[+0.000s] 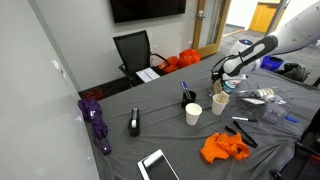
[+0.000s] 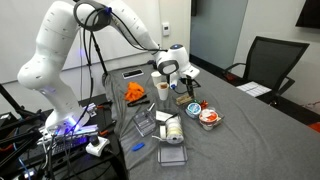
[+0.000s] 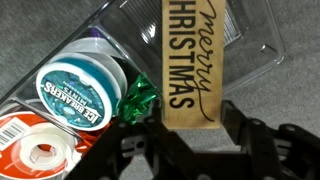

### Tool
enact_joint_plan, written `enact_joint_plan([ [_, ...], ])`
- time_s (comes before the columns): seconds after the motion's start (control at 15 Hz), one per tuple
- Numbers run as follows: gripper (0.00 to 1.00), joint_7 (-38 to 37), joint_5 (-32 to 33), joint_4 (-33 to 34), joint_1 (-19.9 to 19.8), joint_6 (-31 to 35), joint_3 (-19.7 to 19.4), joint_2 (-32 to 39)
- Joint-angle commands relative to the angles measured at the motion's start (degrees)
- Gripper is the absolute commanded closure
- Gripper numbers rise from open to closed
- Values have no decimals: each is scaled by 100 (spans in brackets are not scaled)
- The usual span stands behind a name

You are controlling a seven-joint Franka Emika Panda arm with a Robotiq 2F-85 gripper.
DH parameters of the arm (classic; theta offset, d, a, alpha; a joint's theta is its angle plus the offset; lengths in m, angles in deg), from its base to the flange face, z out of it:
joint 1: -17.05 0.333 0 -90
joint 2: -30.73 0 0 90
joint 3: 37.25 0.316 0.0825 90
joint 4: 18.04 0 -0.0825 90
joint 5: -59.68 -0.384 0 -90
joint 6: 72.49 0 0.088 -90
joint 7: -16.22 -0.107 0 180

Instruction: Move the wooden object from the clear container to the white cup

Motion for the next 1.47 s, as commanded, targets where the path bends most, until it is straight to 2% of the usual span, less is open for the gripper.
enact_joint_plan([
  [0.0, 6, 62, -88, 7, -102, 223, 92, 109],
  [0.13, 0, 58, -86, 7, -99, 265, 88, 133],
  [0.4, 1, 45, -90, 18, -96, 338, 87, 204],
  [0.47, 26, 33, -99, 25, -98, 361, 90, 230],
  [0.6, 28, -21, -109, 39, -75, 382, 67, 261],
  [0.93, 65, 10, -139, -7, -126, 408, 133, 196],
  [1.0, 69, 31, -147, -31, -145, 418, 156, 158],
  [1.4, 69, 125, -236, -230, -289, 385, 314, -143],
])
